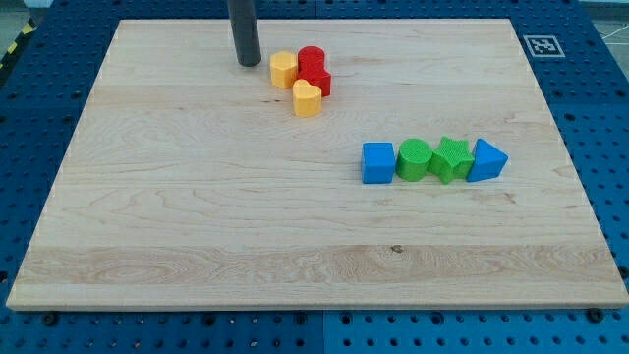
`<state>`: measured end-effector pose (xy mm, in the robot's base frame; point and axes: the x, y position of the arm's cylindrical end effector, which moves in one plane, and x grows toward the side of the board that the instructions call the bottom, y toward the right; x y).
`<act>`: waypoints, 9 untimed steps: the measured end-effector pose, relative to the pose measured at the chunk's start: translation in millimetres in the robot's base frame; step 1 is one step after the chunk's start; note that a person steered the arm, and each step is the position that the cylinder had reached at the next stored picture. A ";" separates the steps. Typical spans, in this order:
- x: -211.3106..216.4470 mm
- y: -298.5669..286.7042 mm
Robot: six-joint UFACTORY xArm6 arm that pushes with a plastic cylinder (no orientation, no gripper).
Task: Push the yellow heart a bit up
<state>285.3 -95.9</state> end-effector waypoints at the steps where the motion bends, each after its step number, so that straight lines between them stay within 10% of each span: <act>1: 3.2 1.3; 5: 112.4 16.6; 9: 115.5 111.8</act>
<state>400.8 15.9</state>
